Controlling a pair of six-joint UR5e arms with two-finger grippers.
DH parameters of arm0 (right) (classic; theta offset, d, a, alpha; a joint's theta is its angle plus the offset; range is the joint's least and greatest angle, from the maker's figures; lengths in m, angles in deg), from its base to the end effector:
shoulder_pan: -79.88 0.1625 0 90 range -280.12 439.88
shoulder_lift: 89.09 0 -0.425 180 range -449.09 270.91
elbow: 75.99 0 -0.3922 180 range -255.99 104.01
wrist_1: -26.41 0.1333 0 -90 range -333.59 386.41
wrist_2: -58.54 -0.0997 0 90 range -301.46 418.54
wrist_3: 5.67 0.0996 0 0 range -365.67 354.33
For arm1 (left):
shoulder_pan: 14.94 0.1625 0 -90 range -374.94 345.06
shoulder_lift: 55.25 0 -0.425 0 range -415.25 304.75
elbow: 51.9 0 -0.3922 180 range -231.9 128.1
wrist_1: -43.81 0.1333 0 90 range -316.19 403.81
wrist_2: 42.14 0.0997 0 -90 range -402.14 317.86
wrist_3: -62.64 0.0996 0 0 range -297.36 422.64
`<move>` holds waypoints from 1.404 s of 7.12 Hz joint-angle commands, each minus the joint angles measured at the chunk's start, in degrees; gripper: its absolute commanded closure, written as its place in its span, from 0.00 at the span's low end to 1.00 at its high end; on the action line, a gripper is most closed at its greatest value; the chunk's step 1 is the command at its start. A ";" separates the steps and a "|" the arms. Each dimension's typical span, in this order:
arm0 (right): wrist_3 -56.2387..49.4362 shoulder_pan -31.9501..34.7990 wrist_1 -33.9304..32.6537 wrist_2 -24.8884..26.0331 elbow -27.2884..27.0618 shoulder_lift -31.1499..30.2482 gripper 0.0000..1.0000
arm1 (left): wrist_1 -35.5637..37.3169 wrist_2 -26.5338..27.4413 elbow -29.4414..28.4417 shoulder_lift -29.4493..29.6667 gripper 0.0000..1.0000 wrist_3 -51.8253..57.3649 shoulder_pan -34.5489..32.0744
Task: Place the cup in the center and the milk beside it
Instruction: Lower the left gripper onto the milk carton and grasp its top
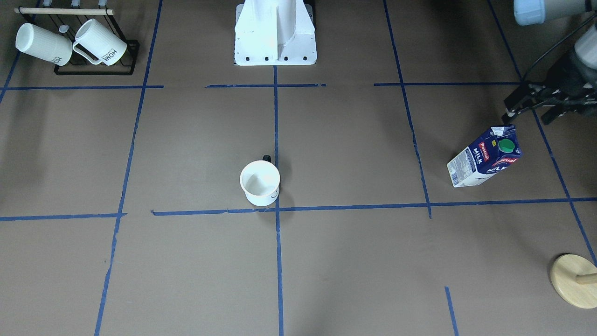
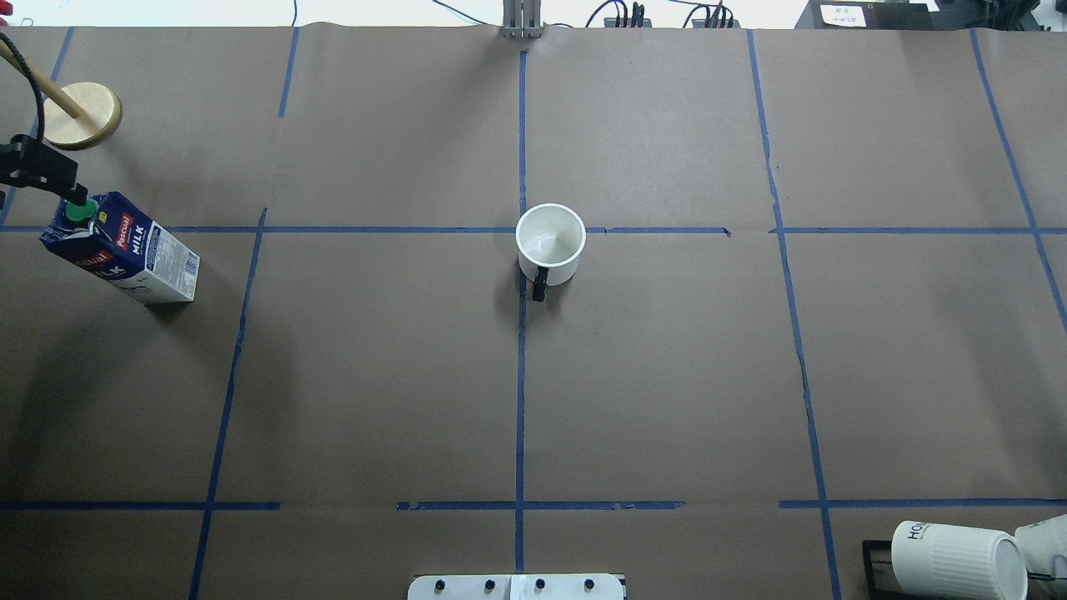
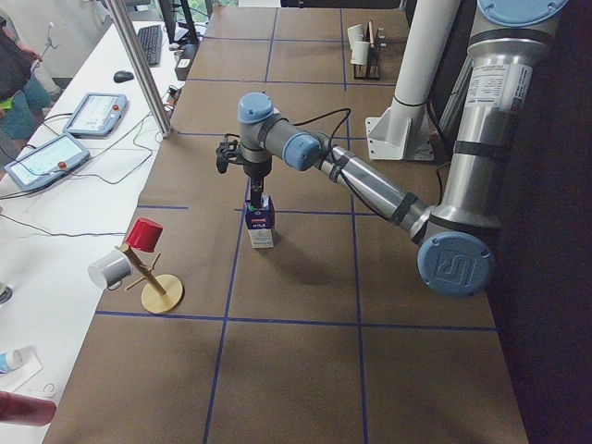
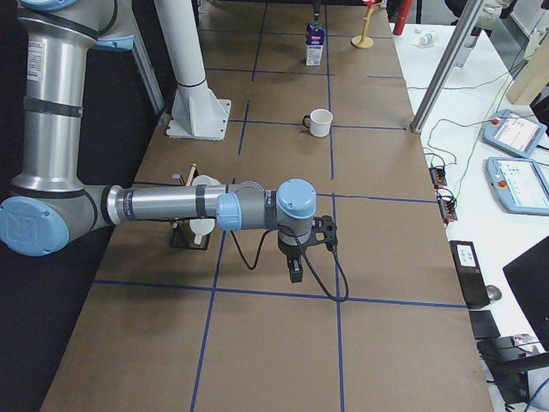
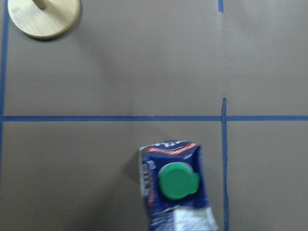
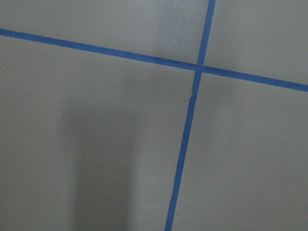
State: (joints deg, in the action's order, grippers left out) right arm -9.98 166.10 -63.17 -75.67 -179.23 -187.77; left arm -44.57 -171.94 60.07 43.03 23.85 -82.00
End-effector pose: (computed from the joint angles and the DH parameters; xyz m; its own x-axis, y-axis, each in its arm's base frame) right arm 0.0352 -0.4356 0.6139 0.7043 -0.1821 0.6862 0.1189 0.9832 0.1388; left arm 0.1403 -0.5098 0.4049 0.6726 -0.0528 -0.7381 0.1017 0.9946 0.0215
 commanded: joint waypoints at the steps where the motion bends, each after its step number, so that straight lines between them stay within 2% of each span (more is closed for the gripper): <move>1: 0.00 0.00 -0.07 0.00 0.23 -0.02 0.00 | -0.21 0.25 -4.10 1.56 0.00 -1.11 0.53; 5: -0.08 0.00 0.02 -0.09 0.14 -0.11 0.00 | -7.49 0.25 -10.79 1.65 0.00 -1.64 4.39; 6: -0.17 0.00 0.02 -0.09 0.14 -0.11 0.00 | -8.81 0.25 -11.76 1.65 0.16 -1.73 4.57; 7: -0.09 0.00 0.02 -0.09 0.06 -0.11 0.00 | -8.91 0.25 -11.68 2.35 0.44 -1.99 4.83; 8: -0.08 0.00 0.02 -0.09 0.05 -0.11 0.00 | -8.57 0.07 -11.51 3.40 0.53 -2.34 4.92; 9: 0.09 0.00 0.02 -0.09 -0.03 -0.11 0.00 | -7.35 0.16 -11.25 6.02 0.58 -2.60 4.84; 10: 0.26 0.00 0.10 -0.09 -0.21 -0.02 0.00 | -2.90 0.33 -10.63 10.57 0.58 -4.09 4.84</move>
State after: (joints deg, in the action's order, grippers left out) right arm -9.90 166.10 -63.13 -75.76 -179.28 -187.87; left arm -51.19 -171.75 48.89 49.22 21.00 -77.17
